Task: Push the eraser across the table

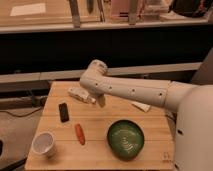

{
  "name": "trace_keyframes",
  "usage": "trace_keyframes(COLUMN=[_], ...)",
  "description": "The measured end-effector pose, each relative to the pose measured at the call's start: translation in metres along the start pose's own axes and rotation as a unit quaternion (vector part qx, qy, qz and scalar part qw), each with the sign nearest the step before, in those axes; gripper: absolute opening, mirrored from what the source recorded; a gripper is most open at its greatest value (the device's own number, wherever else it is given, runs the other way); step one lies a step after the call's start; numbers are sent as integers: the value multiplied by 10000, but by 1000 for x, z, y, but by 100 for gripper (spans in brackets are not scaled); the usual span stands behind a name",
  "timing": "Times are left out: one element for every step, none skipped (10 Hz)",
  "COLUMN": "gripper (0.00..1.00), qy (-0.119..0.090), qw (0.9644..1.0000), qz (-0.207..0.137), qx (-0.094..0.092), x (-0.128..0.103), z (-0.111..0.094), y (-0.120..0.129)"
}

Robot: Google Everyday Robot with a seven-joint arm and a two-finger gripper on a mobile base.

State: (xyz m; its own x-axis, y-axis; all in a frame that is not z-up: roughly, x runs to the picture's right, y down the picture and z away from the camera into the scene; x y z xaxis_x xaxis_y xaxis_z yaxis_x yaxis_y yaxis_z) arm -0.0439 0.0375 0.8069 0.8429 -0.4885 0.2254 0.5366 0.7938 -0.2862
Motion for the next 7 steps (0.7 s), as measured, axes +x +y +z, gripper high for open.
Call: trace_keyframes(gripper=[80,80,80,80,80,80,80], qy=[-16,-36,-50,-74,-92,-105,-118], qw=[10000,10000,9999,9999,9998,9998,9997], qz=[-22,-41,-64,-108,-122,-120,-120], qx=[21,47,74,107,129,135,149], x=[-1,-1,-2,-5,-7,-7,-7], z=[2,3,6,7,9,10,11], y=[-1,-1,-2,-5,-7,-6,-7])
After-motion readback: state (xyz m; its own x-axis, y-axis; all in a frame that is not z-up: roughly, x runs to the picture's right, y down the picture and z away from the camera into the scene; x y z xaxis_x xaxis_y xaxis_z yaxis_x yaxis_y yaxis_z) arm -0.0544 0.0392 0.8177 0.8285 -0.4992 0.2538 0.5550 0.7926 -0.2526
